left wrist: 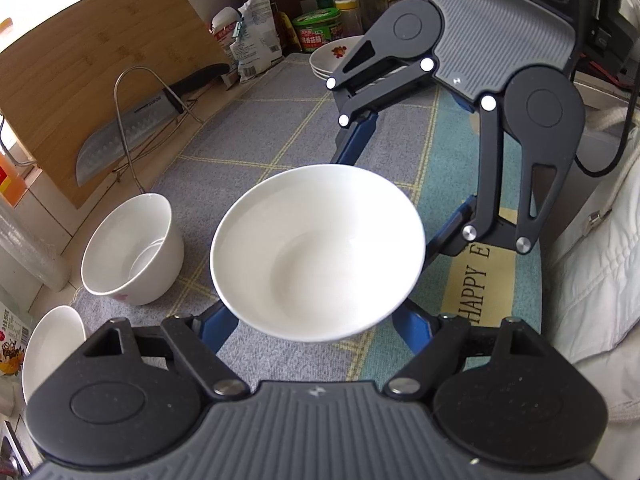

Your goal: Organize plates and bowls

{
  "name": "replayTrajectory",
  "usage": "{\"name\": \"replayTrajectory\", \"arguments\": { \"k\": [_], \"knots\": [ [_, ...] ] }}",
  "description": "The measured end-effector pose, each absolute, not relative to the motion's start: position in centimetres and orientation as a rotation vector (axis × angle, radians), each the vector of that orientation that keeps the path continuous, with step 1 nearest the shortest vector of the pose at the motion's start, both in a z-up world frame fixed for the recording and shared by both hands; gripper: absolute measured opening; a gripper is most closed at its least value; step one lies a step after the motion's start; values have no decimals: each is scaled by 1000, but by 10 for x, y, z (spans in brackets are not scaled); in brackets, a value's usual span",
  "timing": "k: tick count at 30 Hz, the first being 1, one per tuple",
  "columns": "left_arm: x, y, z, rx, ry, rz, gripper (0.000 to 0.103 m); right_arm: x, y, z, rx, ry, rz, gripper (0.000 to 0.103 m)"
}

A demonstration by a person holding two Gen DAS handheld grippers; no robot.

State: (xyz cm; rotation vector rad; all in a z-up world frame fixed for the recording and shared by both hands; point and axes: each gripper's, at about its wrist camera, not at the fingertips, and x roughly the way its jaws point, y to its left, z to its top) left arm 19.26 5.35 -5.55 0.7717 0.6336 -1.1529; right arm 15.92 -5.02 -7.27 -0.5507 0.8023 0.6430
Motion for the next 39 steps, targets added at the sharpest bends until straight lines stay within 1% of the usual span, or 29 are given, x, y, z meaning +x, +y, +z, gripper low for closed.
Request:
{"name": "replayTrajectory", "arguments": {
  "k": [11, 19, 39],
  "knots": [
    [189, -2, -57, 797, 575, -1213, 83, 147, -102, -67, -528, 811, 551, 78],
    [189, -32, -64, 789, 567, -1228, 83, 147, -128, -70, -524, 821, 519, 78],
    [208, -60, -75, 751, 604, -1201, 83, 174, -157, -82, -496, 842, 499, 78]
  ]
}}
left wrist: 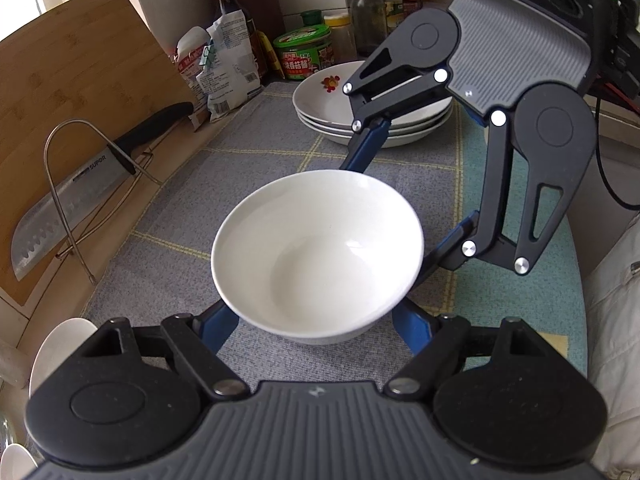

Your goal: Organize plates and bowls

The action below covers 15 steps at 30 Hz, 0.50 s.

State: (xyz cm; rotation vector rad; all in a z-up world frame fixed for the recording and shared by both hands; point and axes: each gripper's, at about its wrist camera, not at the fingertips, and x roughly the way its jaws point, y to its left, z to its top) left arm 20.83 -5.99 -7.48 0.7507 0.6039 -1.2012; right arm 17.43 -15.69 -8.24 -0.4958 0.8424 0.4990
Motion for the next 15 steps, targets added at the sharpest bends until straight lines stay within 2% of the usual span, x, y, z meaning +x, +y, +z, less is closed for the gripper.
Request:
{"name": "replayTrajectory", "arguments": {
  "k": [10, 13, 15],
  "knots": [
    [217, -62, -82, 708, 644, -1186, 84, 180, -161, -89, -481, 855, 487, 79],
    [218, -61, -83, 688, 664, -1182, 93, 178, -160, -89, -500, 840, 472, 99],
    [217, -58, -82, 671, 669, -1179, 94, 177, -162, -87, -485, 836, 476, 101]
  ]
}}
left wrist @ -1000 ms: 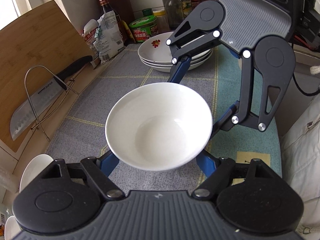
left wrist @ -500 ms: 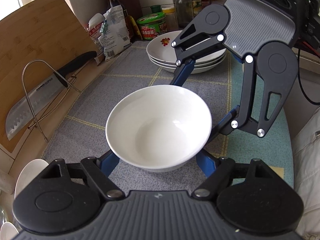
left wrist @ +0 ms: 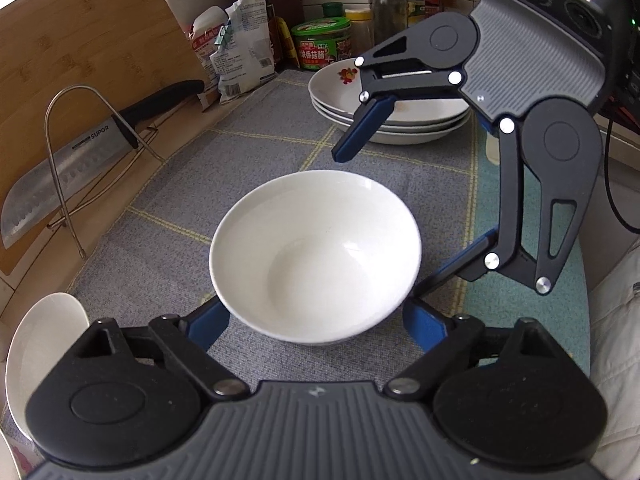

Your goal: Organize plates and bowls

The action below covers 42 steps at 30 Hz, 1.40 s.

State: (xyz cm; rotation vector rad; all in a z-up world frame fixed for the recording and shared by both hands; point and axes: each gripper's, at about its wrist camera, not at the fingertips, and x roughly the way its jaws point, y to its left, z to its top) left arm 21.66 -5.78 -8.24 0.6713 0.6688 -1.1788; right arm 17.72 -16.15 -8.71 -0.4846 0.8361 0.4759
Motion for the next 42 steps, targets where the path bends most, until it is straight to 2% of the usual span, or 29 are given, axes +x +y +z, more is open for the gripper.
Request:
{"name": "replayTrajectory", "arguments": {
  "k": [2, 12, 23, 29, 42],
  "knots": [
    [214, -53, -81, 661, 668, -1168, 100, 177, -164, -86, -461, 837, 468, 102],
    [201, -20, -75, 426, 758, -1004, 100, 162, -168, -68, -351, 817, 413, 103],
    [187, 13, -60, 192, 724, -534, 101, 172, -161, -61, -255, 816, 303, 103],
    [189, 25, -56, 193, 714, -427, 101, 188, -153, -57, -216, 816, 350, 103],
    [234, 55, -70, 181, 699, -535, 102, 217, -103, -52, -250, 850, 256, 103]
  ]
}}
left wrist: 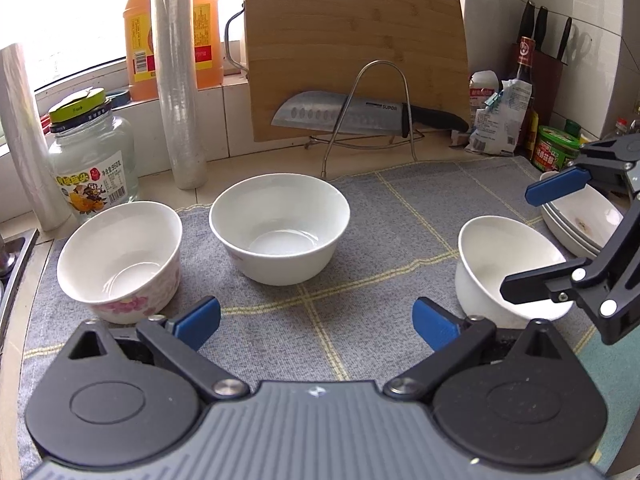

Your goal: Organize plates and bowls

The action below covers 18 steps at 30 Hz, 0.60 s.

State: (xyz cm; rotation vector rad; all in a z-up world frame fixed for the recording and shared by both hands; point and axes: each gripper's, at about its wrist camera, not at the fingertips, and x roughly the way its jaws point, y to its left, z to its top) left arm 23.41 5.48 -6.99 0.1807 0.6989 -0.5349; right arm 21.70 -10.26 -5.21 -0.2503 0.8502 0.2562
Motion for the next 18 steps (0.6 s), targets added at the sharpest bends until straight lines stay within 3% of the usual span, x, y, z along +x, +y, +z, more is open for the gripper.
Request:
{"name": "replayTrajectory", "arguments": {
  "k": [18],
  "knots": [
    [275, 52, -97, 242, 694, -564, 102, 284, -74, -60, -224, 905, 264, 103]
  ]
}}
